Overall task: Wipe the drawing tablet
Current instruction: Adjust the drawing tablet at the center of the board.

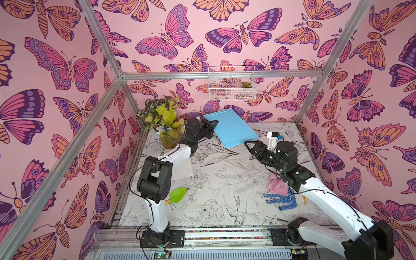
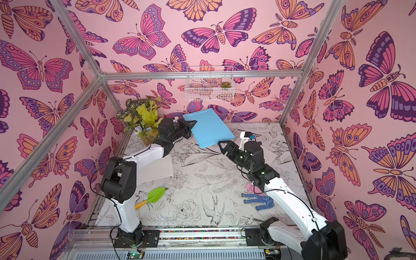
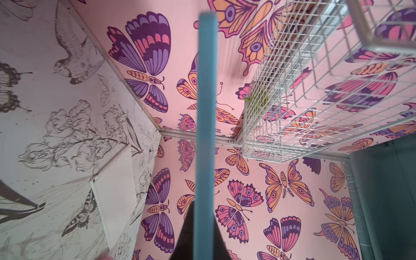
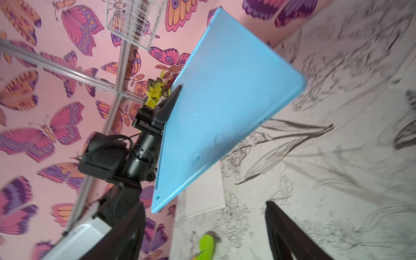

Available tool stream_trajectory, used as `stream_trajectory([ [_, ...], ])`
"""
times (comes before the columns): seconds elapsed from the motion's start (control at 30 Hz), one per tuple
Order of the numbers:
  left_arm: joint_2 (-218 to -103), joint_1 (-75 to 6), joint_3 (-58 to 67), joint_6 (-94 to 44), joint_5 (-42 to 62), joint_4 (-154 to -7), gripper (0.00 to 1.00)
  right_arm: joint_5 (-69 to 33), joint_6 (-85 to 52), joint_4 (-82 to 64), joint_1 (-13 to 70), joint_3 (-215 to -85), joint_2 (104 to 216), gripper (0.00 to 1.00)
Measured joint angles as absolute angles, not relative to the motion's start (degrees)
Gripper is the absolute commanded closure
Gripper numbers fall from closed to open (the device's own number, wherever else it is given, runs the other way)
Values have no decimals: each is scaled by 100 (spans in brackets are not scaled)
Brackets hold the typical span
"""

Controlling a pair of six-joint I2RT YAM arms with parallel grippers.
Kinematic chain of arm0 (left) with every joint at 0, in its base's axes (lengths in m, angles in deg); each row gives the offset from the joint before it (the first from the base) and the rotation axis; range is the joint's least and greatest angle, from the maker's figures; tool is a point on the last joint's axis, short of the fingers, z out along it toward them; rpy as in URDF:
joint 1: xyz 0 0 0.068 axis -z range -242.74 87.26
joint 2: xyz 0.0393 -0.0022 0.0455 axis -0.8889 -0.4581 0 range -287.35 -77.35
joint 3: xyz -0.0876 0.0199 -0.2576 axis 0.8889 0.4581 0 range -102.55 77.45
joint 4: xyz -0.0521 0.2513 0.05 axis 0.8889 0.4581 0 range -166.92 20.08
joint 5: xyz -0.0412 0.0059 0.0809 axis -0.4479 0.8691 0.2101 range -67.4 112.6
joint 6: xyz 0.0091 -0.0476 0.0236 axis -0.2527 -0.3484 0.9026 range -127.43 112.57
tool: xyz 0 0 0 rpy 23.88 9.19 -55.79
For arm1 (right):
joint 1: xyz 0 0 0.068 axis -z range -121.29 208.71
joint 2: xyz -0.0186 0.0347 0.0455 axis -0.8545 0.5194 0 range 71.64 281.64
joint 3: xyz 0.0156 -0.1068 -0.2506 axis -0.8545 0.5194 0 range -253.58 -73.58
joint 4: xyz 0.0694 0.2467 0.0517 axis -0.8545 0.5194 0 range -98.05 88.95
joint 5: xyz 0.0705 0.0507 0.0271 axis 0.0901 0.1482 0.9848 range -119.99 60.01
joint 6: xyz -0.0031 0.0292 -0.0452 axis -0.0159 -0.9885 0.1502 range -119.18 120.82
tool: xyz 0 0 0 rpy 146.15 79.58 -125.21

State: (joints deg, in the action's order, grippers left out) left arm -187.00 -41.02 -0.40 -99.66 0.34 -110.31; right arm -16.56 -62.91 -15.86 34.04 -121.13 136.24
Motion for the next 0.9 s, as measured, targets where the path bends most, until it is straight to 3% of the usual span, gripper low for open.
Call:
stream_trajectory([
  [0.07, -18739, -4032, -40, -10018, 104, -11252, 100, -1496, -6907, -2085, 3520, -12049, 13831, 22],
  [0.17, -18772, -3947, -40, -10108, 163, -11499, 100, -1374, -7582, -2871, 3577, -12045, 14061, 34],
  [0.33, -18783, -3840, -40, -10280, 318, -11818, 100, -1240, -8413, -4255, 3577, -12091, 14699, 66],
  [0.47, -18828, -3846, -40, -10403, 615, -11988, 100, -1240, -8603, -4922, 3599, -12163, 15272, 78],
  [0.57, -18890, -3844, -40, -10501, 729, -12017, 97, -1275, -8535, -5029, 3621, -12202, 15422, 100],
  [0.7, -18896, -3809, -35, -10610, 737, -12266, 40, -1326, -8461, -4771, 3623, -12386, 15383, 100],
  [0.77, -18874, -3750, 43, -10619, 707, -12329, 28, -1319, -8325, -4447, 3664, -12530, 15278, 100],
  [0.9, -18669, -3654, 599, -10553, 576, -12154, 18, -836, -7873, -3593, 4073, -12766, 14948, 100],
])
